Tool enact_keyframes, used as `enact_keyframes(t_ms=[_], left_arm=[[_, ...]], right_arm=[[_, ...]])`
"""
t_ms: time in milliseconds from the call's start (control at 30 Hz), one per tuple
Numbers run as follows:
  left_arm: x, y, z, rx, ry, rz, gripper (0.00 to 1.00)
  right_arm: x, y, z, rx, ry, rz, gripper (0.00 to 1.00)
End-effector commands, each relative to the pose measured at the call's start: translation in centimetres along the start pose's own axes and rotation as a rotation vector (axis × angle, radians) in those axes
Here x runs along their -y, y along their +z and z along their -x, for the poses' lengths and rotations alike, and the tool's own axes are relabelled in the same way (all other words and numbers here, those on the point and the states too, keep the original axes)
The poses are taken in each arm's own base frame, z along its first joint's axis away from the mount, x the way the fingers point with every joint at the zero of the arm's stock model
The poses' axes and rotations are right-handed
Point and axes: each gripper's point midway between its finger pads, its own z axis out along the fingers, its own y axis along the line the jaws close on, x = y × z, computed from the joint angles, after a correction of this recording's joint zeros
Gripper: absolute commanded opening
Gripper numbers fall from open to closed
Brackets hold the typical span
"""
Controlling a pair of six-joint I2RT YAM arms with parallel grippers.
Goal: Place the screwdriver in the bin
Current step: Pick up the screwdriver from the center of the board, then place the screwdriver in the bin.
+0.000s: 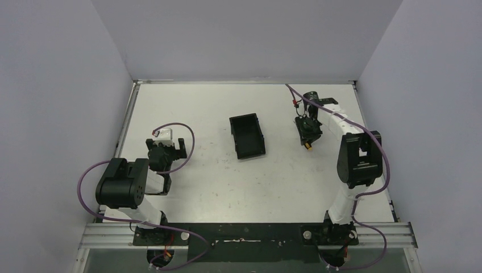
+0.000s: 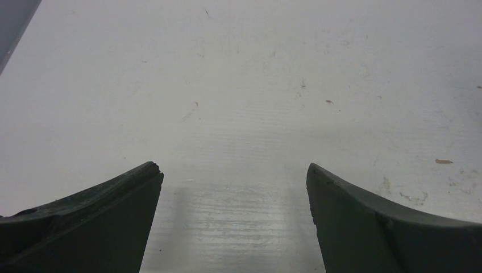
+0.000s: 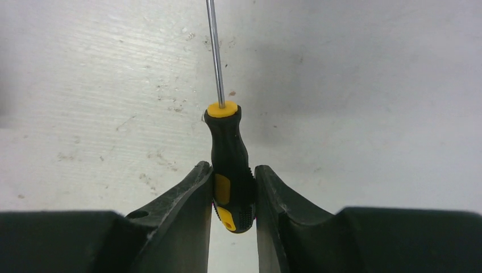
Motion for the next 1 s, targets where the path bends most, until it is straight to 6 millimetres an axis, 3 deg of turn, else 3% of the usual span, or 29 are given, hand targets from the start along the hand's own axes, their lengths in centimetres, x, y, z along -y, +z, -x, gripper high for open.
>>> enact_keyframes(t_ms=[0, 233, 400, 700, 800, 967], left_arm=[[0.1, 0.7, 2.6, 0.087, -0.007, 0.001, 0.97], [0.2, 0.7, 2.6, 0.087, -0.008, 0.001, 0.97], [0.2, 0.7, 2.6, 0.087, -0.008, 0.001, 0.97], [0.1, 0.7, 2.6, 0.087, -0.008, 0.001, 0.97], [0.1, 0.7, 2.6, 0.087, -0.008, 0.001, 0.97], [0.1, 0.7, 2.6, 0.087, -0.007, 0.001, 0.97]], right_arm=[[1.2, -7.4, 2.3, 0.14, 0.037, -0.06, 0.0], [1.8, -13.1, 4.0, 0.249, 0.053, -0.092, 0.0], [2.5, -15.8, 4.9, 0.306, 0.09, -0.127, 0.0], [2.2, -17.3, 5.6, 0.354, 0.108, -0.124, 0.0], [1.0, -17.6, 6.2, 0.387, 0.108, -0.104, 0.0], [-2.8, -18.1, 8.0, 0.46, 0.077, -0.039, 0.0]])
